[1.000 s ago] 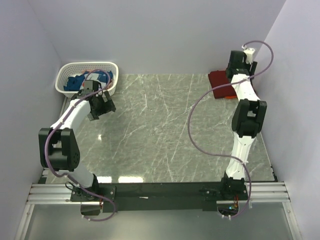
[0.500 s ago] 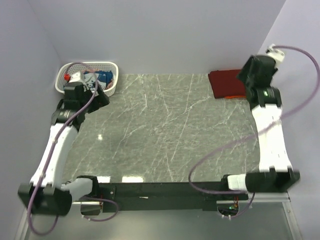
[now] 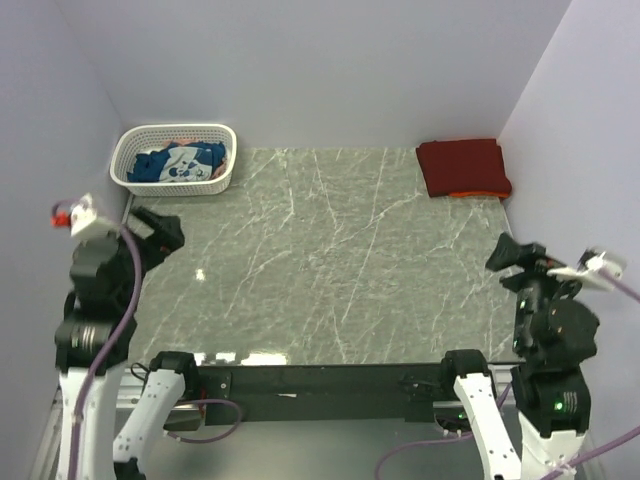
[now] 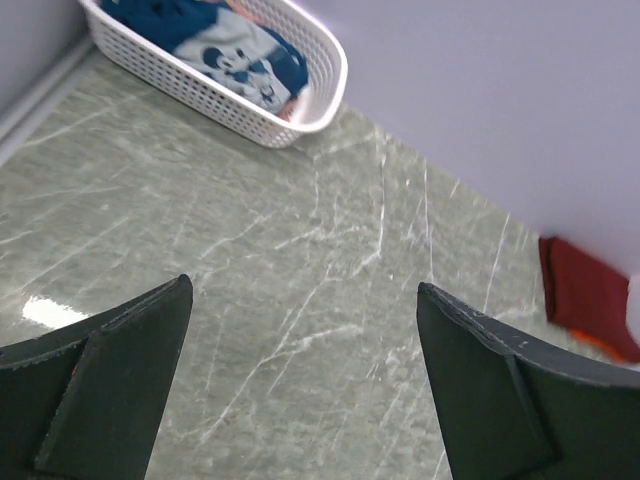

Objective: Fold and stack the t-shirts
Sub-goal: Reset both grippers

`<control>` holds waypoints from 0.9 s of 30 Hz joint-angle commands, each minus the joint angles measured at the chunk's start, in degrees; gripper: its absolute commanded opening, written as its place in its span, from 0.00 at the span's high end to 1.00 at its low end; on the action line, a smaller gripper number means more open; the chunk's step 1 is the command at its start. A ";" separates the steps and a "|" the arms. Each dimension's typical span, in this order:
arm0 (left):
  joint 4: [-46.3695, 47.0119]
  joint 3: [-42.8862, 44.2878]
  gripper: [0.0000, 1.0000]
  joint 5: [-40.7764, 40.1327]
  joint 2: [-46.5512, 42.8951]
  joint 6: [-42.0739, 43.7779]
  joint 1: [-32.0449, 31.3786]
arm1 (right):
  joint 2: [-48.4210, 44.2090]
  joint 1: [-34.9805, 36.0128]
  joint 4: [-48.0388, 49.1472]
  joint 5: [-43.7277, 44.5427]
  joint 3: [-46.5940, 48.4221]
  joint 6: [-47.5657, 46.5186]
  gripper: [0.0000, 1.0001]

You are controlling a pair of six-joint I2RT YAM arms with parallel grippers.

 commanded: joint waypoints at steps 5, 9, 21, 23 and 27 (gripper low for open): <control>-5.00 -8.82 0.01 -12.59 -11.35 -5.33 -1.15 | -13.60 4.25 0.56 1.96 -13.79 0.09 0.19; -4.30 -9.01 0.00 -12.77 -11.27 -5.69 -1.50 | -16.96 4.78 1.79 2.40 -17.14 -0.44 0.19; -1.93 -10.68 0.01 -11.89 -8.28 -5.86 -1.50 | -21.36 4.78 5.04 1.61 -22.69 0.26 0.19; -1.40 -10.94 0.01 -11.45 -8.10 -5.86 -1.50 | -21.62 5.05 5.13 1.61 -22.77 0.35 0.19; -0.52 -10.94 0.01 -10.58 -7.40 -6.12 -1.50 | -21.71 5.57 5.48 1.43 -23.30 0.26 0.18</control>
